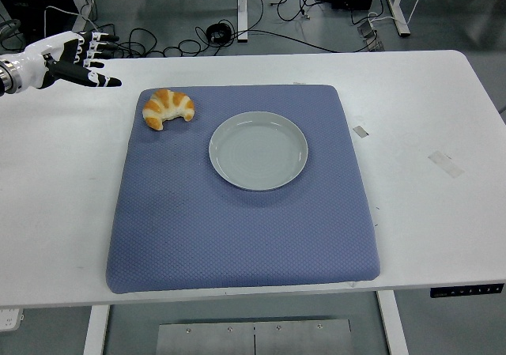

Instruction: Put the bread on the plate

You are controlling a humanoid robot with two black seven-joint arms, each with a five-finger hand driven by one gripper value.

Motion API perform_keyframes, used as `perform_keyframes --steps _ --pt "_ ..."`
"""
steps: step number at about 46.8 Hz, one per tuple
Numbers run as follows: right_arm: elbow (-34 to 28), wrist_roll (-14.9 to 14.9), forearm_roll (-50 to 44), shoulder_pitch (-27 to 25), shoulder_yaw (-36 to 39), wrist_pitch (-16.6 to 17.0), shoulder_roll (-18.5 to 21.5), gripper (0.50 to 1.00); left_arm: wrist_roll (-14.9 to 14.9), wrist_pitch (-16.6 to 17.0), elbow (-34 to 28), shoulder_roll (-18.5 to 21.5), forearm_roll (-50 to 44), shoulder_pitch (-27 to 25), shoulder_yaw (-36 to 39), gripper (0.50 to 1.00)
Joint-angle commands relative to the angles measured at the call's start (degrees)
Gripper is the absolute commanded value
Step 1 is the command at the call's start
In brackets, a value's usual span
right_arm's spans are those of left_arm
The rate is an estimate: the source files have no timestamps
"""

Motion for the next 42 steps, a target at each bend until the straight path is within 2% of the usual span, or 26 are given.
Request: perform_keyframes --steps 1,12,21,27,36,42 --pt "0.0 0.01 0.0 -0.01 0.0 0.0 0.0 1.0 -0.07 0.53 -0.05 -0.02 0.0 -0.99 2.19 0.907" --pt "0.0 0.01 0.0 -0.01 -0.09 0.0 0.0 1.0 -0.07 4.31 -0.05 -2.3 2.72 -2.05 4.66 0.905" --pt "0.0 0.01 0.0 -0.01 0.0 0.0 0.0 1.0 -0.07 11.51 -0.05 -6.17 8.61 -2.22 4.75 0.905" --pt "0.0 0.01 0.0 -0.01 0.0 0.0 0.0 1.0 -0.07 11.78 -0.14 -6.87 9.14 -2.22 5.27 0.907" --pt "0.0 0.01 0.0 -0.01 0.0 0.0 0.0 1.0 -0.07 11.78 -0.22 -7.57 9.85 -3.63 11.6 0.905" --pt "0.0 0.01 0.0 -0.01 -0.09 0.0 0.0 1.0 -0.07 11.78 -0.22 -8.01 9.85 -3.54 12.13 0.905"
